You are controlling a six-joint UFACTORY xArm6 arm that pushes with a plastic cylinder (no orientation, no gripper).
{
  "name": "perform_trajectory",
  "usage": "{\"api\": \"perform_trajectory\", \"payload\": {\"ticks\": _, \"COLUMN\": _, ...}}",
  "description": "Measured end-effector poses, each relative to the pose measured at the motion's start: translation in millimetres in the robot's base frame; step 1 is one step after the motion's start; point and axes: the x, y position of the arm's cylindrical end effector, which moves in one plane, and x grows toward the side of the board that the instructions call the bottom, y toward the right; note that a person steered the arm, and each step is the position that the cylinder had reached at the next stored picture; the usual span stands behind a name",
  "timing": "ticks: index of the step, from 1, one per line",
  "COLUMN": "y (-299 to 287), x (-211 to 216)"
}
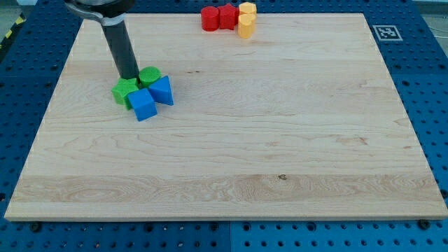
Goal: Place the green circle towards the bottom of the red star
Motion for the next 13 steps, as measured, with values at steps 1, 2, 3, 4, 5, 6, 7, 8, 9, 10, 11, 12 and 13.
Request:
{"api": "perform_trajectory", "payload": {"ticks": 1, "y": 0, "x": 11}}
{"api": "perform_trajectory", "payload": {"ticks": 2, "y": 0, "x": 9}}
{"api": "perform_trajectory", "payload": {"ticks": 3, "y": 7, "x": -3}}
{"api": "perform_trajectory", "payload": {"ticks": 4, "y": 29, "x": -5}}
{"api": "perform_trajectory", "payload": {"ticks": 5, "y": 31, "x": 4}}
{"api": "perform_trajectory", "payload": {"ticks": 6, "y": 48, "x": 8}}
{"api": "perform_trajectory", "payload": {"ticks": 7, "y": 79, "x": 8}}
{"api": "perform_trajectory", "payload": {"ticks": 8, "y": 102, "x": 8}}
{"api": "perform_trajectory", "payload": {"ticks": 9, "y": 121, "x": 8}}
{"api": "perform_trajectory", "payload": {"ticks": 10, "y": 121, "x": 6}}
{"api": "perform_trajectory", "payload": {"ticks": 11, "y": 121, "x": 6}}
{"api": "perform_trajectory", "payload": {"ticks": 12, "y": 106, "x": 6}}
{"api": "perform_trajectory", "payload": {"ticks": 13, "y": 102, "x": 6}}
